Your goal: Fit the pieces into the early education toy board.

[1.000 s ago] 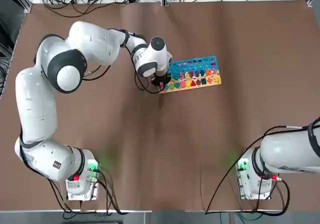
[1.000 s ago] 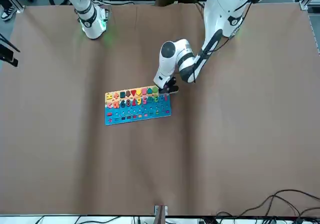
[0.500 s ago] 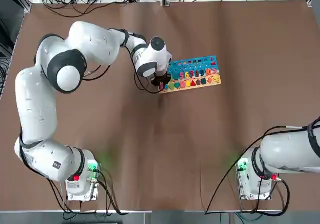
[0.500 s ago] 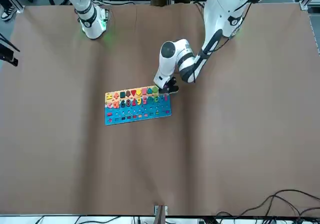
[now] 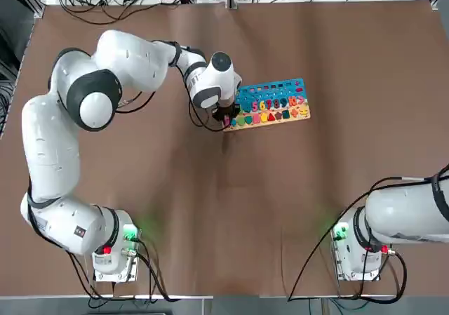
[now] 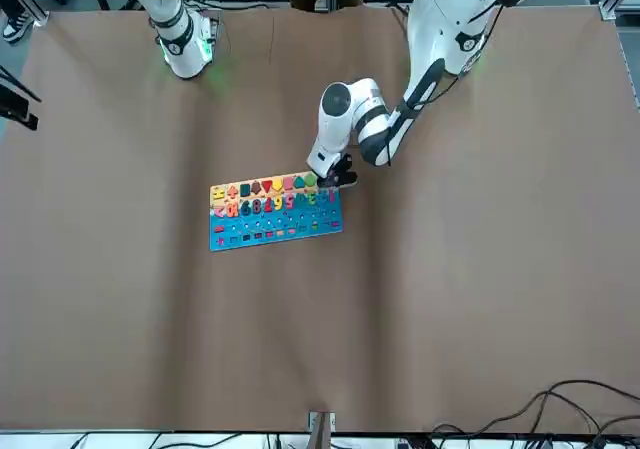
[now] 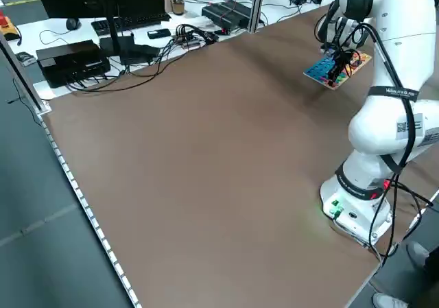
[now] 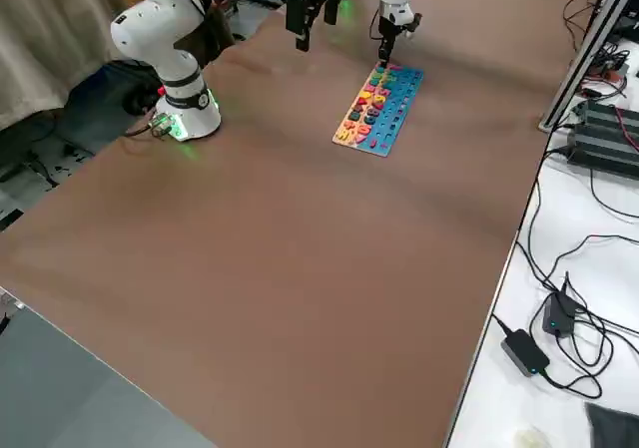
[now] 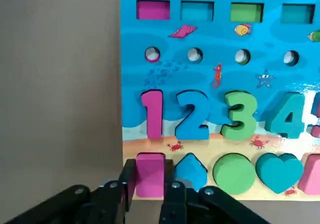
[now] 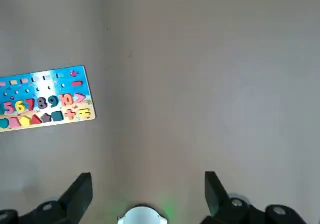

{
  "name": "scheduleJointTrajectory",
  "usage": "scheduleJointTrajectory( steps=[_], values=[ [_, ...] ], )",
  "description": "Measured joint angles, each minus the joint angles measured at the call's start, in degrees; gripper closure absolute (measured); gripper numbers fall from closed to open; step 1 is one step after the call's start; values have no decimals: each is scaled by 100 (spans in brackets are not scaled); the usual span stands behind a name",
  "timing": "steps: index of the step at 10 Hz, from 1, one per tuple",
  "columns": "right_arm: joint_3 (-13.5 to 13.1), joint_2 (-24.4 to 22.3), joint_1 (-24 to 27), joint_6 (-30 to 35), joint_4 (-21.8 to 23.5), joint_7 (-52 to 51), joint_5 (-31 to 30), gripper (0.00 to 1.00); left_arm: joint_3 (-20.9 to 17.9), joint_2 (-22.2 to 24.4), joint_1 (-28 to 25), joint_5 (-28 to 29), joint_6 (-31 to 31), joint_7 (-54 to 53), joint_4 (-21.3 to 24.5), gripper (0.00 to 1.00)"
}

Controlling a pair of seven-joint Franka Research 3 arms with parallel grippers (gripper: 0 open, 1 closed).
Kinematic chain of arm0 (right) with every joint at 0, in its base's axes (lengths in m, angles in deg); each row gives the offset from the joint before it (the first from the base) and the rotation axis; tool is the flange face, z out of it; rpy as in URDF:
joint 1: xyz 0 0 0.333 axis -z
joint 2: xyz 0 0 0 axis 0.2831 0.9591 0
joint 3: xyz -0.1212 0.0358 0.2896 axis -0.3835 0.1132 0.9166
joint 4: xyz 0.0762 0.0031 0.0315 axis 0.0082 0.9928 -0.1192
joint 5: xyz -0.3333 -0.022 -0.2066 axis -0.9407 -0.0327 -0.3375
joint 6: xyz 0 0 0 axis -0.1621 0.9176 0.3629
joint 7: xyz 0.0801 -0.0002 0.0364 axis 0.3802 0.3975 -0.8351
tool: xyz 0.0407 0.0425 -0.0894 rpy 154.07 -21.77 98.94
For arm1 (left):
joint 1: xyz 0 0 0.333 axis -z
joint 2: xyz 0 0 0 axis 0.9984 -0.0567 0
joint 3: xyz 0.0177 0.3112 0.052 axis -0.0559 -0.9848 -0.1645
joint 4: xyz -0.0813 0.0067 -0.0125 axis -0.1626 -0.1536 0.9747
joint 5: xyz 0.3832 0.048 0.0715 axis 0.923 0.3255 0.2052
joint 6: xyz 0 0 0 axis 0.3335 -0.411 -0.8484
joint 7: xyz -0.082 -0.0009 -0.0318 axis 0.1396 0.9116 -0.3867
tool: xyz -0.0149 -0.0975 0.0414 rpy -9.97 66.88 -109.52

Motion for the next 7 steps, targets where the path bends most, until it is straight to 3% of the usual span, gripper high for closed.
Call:
scheduleJointTrajectory(
  steps=[7],
  values=[
    [0, 0, 0, 42, 0, 0, 0, 1, 0, -1, 1, 0, -2, 1, -1, 74]
  ],
)
